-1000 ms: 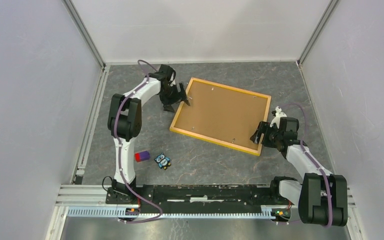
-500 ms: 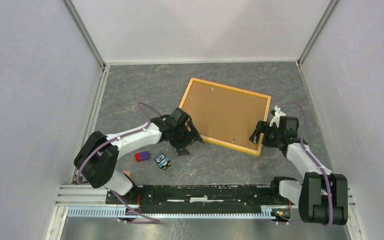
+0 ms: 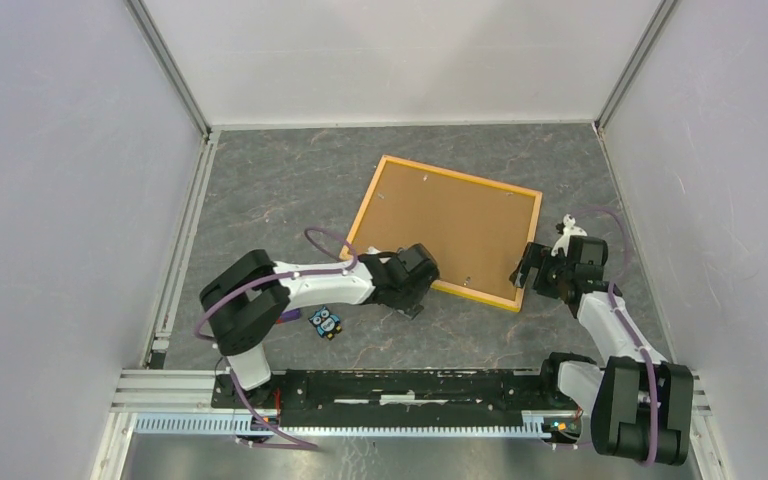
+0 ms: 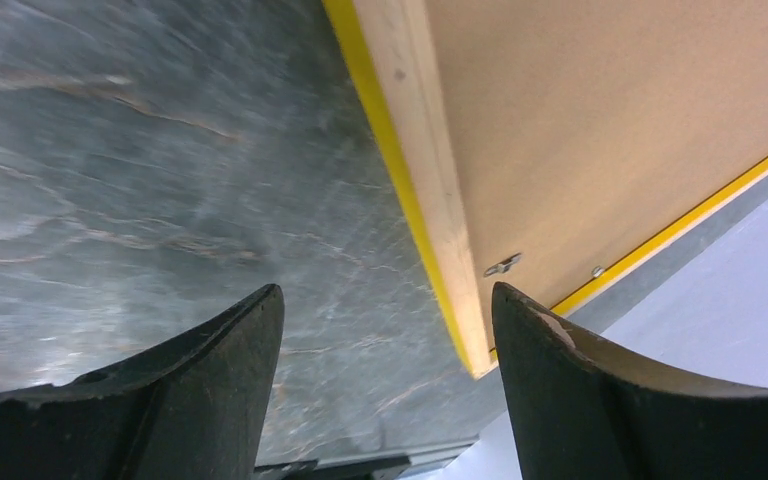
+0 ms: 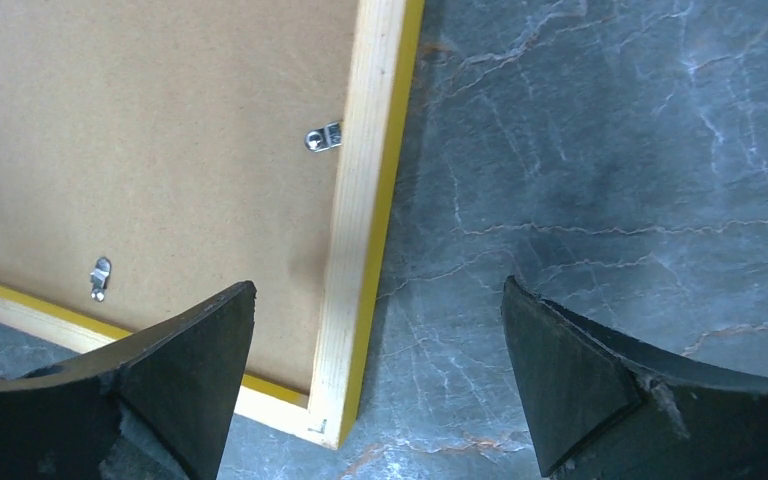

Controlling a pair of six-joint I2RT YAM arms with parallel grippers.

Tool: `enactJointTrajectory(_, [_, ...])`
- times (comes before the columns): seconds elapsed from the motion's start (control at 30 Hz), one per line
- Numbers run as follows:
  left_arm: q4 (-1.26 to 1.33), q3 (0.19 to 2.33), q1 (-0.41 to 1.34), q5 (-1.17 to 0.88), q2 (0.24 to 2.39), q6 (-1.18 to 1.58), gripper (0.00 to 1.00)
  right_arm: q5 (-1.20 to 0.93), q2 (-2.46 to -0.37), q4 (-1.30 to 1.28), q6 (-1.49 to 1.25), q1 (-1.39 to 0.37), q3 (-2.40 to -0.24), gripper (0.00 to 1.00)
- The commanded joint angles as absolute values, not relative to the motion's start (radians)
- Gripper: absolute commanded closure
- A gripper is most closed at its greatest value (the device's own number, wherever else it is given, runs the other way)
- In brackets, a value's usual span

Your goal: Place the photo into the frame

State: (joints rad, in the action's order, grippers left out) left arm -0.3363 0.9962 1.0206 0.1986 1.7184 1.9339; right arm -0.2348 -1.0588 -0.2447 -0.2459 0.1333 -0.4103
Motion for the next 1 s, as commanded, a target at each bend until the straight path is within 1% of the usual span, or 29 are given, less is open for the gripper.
enactJointTrajectory(0.0, [-0.435,1.139,1.062,0.397,1.815,2.203,0.19,-0.306,-1.022,-0.207,-0.244,0.139,-0.379,0.02])
enactJointTrajectory(0.1, [-0.436,1.152,1.069,0.389,1.861,2.258,0.24,-0.317,-1.032,-0.21,-0.241,0.141,-0.377,0.02])
enactJointTrajectory(0.2, [-0.531,1.195,1.074,0.42,1.894,2.292,0.29,-0.324,-1.018,-0.206,-0.24,0.141,-0.371,0.02])
enactJointTrajectory(0.33, [-0.549,1.228,1.073,0.432,1.94,2.278,0.4,-0.305,-0.986,-0.213,-0.24,0.14,-0.376,0.02])
enactJointTrajectory(0.43, [-0.61,1.275,1.069,0.444,1.971,2.236,0.47,-0.288,-0.972,-0.217,-0.24,0.14,-0.372,0.02])
enactJointTrajectory(0.5, [-0.637,1.282,1.06,0.427,1.982,2.212,0.55,-0.277,-0.968,-0.229,-0.237,0.14,-0.379,0.02])
enactJointTrajectory(0.57, [-0.646,1.28,1.049,0.427,1.974,2.159,0.63,-0.267,-0.967,-0.243,-0.236,0.14,-0.392,0.02])
enactJointTrajectory(0.63, [-0.583,1.295,1.031,0.419,1.97,2.022,0.69,-0.256,-0.963,-0.259,-0.233,0.141,-0.407,0.03])
enactJointTrajectory(0.73, [-0.671,1.373,1.004,0.396,1.98,1.915,0.84,-0.232,-0.953,-0.282,-0.233,0.14,-0.433,0.03])
enactJointTrajectory(0.8, [-0.688,1.359,0.974,0.376,1.963,1.838,0.93,-0.218,-0.945,-0.301,-0.229,0.14,-0.458,0.03])
enactJointTrajectory(0.87, [-0.676,1.308,0.943,0.376,1.923,1.733,0.96,-0.195,-0.932,-0.322,-0.226,0.14,-0.478,0.03])
enactJointTrajectory(0.97, [-0.66,1.248,0.887,0.344,1.893,1.496,0.98,-0.17,-0.909,-0.352,-0.226,0.141,-0.501,0.03])
